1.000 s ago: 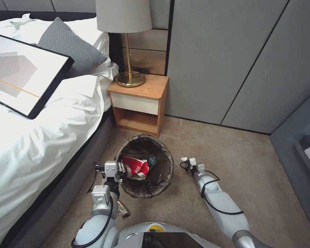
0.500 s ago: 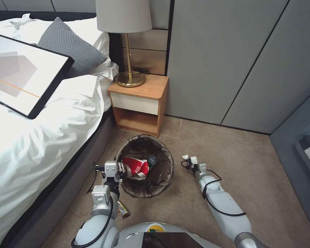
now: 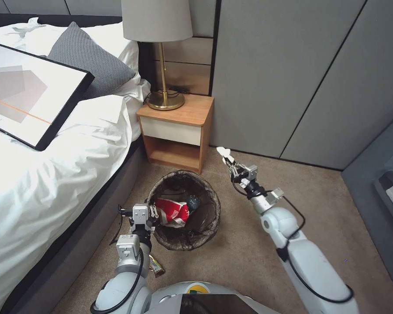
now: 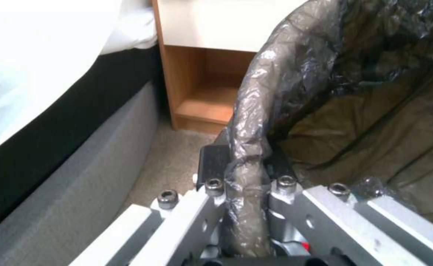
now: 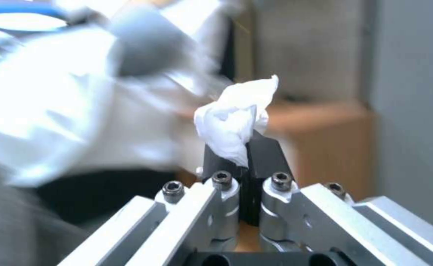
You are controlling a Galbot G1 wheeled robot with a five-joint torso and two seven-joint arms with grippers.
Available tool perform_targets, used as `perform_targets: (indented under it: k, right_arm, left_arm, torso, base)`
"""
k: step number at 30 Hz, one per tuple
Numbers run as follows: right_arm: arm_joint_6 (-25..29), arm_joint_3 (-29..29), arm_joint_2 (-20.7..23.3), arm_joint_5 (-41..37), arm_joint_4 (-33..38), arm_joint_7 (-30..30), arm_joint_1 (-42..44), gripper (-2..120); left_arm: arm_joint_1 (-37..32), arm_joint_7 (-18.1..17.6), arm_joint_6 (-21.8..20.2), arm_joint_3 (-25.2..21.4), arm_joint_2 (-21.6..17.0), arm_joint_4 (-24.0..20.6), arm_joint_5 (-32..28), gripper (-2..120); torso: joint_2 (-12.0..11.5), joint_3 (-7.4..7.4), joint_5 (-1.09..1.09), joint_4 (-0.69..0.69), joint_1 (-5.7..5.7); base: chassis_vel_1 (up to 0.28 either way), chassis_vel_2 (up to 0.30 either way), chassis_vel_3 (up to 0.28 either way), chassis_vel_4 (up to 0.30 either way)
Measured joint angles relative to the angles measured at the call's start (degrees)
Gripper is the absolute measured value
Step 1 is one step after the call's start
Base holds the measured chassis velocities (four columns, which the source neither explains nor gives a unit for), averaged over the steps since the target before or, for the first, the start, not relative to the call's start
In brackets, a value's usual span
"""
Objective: Pick up the trash bin, then pick up the garbage from the floor and place it into the trash bin.
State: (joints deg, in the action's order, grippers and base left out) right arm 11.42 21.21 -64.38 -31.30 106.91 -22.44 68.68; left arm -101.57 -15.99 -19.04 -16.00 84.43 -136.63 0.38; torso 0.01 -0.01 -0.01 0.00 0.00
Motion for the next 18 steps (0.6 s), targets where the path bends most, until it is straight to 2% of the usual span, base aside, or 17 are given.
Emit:
perform_targets:
  k: [2,4,8,13,18]
  right_arm:
    - [0.01,0.01,0.41,-0.31,1.24,-0.61,0.45,0]
    - [-0.31,-0.27,3.14,-2.26,9.49,-3.7,3.65,0]
    - [-0.72,-2.28,4.88,-2.16,14.75,-5.4,6.45,0]
    - [-0.33,-5.78,4.9,0.41,15.06,-5.88,8.55,0]
    - [0.93,-8.92,3.63,3.34,11.92,-6.33,10.47,0]
  left_arm:
    - [0.0,0.0,0.0,0.0,0.0,0.0,0.0,2]
    - [0.0,0.0,0.0,0.0,0.01,0.0,0.0,2]
    - [-0.01,0.0,0.0,0.0,0.0,0.0,0.0,2]
    - [-0.01,0.0,0.0,0.01,0.0,0.0,0.0,2]
    - [-0.01,0.0,0.0,0.01,0.0,0.0,0.0,2]
  torso:
    - [0.0,0.0,0.0,0.01,0.0]
    - [0.0,0.0,0.01,-0.01,0.0]
    - [0.0,0.0,0.01,-0.01,0.0]
    - [0.0,0.0,0.01,0.0,0.0]
    - [0.0,0.0,0.01,0.0,0.0]
  base:
    - [0.0,0.0,0.0,0.0]
    - [0.0,0.0,0.0,0.0]
    - [0.0,0.0,0.0,0.0]
    - [0.0,0.0,0.0,0.0]
    - [0.0,0.0,0.0,0.0]
